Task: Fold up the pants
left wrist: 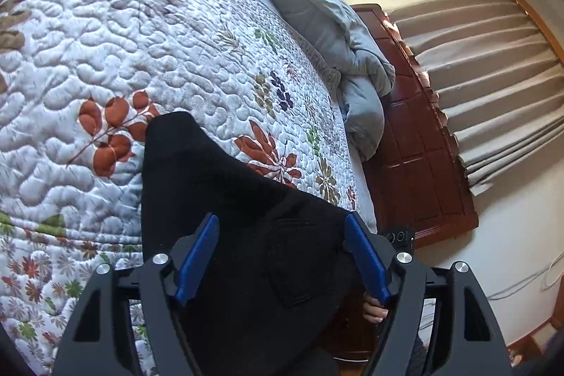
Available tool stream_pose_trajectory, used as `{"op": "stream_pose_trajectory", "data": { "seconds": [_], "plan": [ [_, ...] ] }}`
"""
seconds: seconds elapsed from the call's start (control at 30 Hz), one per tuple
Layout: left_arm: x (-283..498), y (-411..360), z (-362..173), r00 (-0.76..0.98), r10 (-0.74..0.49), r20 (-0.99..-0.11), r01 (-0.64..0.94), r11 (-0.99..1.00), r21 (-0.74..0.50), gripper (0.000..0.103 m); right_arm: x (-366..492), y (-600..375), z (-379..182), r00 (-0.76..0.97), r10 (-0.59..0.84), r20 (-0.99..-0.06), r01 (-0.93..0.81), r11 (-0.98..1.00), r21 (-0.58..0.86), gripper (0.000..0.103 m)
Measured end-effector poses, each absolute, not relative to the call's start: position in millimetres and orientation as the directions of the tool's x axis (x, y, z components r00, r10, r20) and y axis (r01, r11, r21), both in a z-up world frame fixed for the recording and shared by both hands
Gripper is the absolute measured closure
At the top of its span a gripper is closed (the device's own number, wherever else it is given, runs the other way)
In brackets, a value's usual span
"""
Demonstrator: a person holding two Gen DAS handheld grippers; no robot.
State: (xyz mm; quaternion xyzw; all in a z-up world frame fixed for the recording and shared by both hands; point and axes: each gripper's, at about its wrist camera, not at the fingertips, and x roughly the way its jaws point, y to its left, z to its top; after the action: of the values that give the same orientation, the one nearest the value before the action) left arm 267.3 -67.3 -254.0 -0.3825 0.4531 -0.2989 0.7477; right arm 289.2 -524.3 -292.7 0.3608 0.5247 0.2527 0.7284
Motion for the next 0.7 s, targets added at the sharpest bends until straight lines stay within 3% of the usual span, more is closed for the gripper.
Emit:
{"op": "stream_pose_trajectory", "data": {
  "seconds": [0.07, 0.33, 0.37, 0.4, 0.47, 0.57, 0.6, 0.7],
  "plan": [
    [269.9, -69.6, -252.6, 0.394, -0.799, -0.454, 0.106, 0.530, -0.841, 0.028, 281.5, -535.7, -284.4, 0.357, 0.747, -0.561, 0.035, 0.590, 0.807, 0.049],
    [262.7, -81.8, -262.9, 0.329, -0.824, -0.462, 0.109, 0.519, -0.848, 0.020, 227.4, -530.6, -267.8, 0.370, 0.749, -0.550, 0.070, 0.568, 0.820, 0.049],
    [262.3, -83.7, -267.2, 0.322, -0.823, -0.468, 0.102, 0.522, -0.847, 0.020, 227.2, -524.5, -270.8, 0.360, 0.739, -0.569, 0.072, 0.586, 0.807, 0.052],
    [262.6, -85.7, -272.3, 0.319, -0.815, -0.483, 0.093, 0.534, -0.840, 0.020, 228.5, -517.2, -273.6, 0.349, 0.708, -0.614, 0.078, 0.631, 0.772, 0.074],
    [263.2, -86.4, -279.0, 0.315, -0.806, -0.501, 0.086, 0.550, -0.831, 0.020, 230.5, -512.0, -273.2, 0.334, 0.653, -0.680, 0.069, 0.702, 0.709, 0.097],
    [263.2, -85.8, -280.9, 0.311, -0.808, -0.501, 0.079, 0.547, -0.833, 0.020, 228.6, -519.3, -283.8, 0.329, 0.599, -0.730, 0.114, 0.742, 0.661, 0.096],
    [262.6, -86.2, -278.4, 0.313, -0.808, -0.499, 0.084, 0.547, -0.833, 0.020, 229.3, -520.3, -287.8, 0.326, 0.580, -0.747, 0.126, 0.756, 0.642, 0.088],
    [255.9, -80.0, -259.3, 0.343, -0.809, -0.479, 0.106, 0.539, -0.835, 0.020, 224.4, -520.7, -261.7, 0.376, 0.578, -0.724, 0.077, 0.760, 0.646, 0.086]
  ]
}}
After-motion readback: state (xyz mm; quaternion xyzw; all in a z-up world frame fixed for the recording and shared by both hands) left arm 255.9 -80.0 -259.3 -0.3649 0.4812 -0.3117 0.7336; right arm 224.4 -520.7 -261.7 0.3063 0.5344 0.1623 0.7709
